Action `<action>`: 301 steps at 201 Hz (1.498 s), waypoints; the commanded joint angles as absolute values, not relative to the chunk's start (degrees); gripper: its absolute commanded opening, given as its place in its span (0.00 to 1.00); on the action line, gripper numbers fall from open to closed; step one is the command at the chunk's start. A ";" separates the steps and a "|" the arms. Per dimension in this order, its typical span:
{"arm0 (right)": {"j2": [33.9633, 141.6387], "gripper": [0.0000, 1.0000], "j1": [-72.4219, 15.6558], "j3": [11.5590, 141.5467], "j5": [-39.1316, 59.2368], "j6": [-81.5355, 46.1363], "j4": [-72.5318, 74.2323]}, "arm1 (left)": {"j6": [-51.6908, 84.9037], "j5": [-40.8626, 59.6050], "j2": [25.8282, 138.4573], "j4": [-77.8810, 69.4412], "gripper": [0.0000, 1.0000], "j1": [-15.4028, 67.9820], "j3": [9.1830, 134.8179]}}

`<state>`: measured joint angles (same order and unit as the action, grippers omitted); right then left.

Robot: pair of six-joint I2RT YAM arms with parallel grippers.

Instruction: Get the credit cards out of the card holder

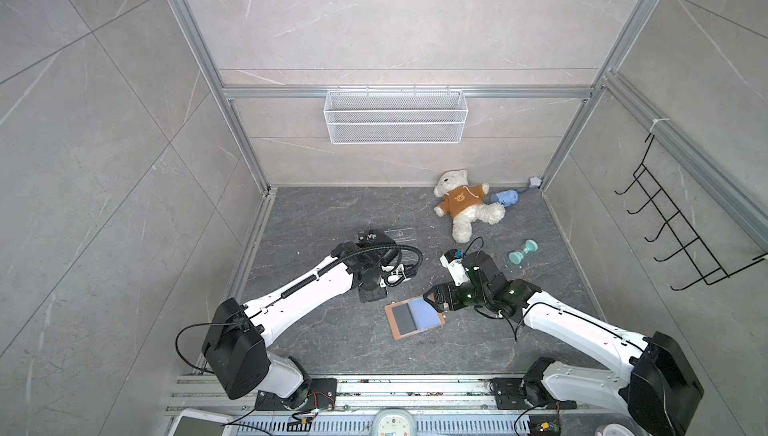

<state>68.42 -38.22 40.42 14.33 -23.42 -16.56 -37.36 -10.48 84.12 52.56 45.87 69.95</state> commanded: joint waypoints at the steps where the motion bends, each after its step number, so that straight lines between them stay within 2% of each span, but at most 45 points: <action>1: 69.14 1.00 -38.18 42.65 14.10 -21.84 -18.02 | -40.29 -11.89 85.30 51.50 0.00 44.39 72.88; 146: 70.18 1.00 -38.19 42.79 13.73 -21.27 -18.28 | -47.10 -10.14 89.96 49.22 0.00 35.75 80.42; 301: 71.05 1.00 -38.21 43.77 14.18 -21.71 -18.20 | -50.93 -7.79 95.39 46.96 0.00 31.11 86.76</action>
<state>70.50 -38.22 42.13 14.33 -22.61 -17.17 -49.63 -9.63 94.08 48.23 31.59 83.74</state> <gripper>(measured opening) 0.997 0.044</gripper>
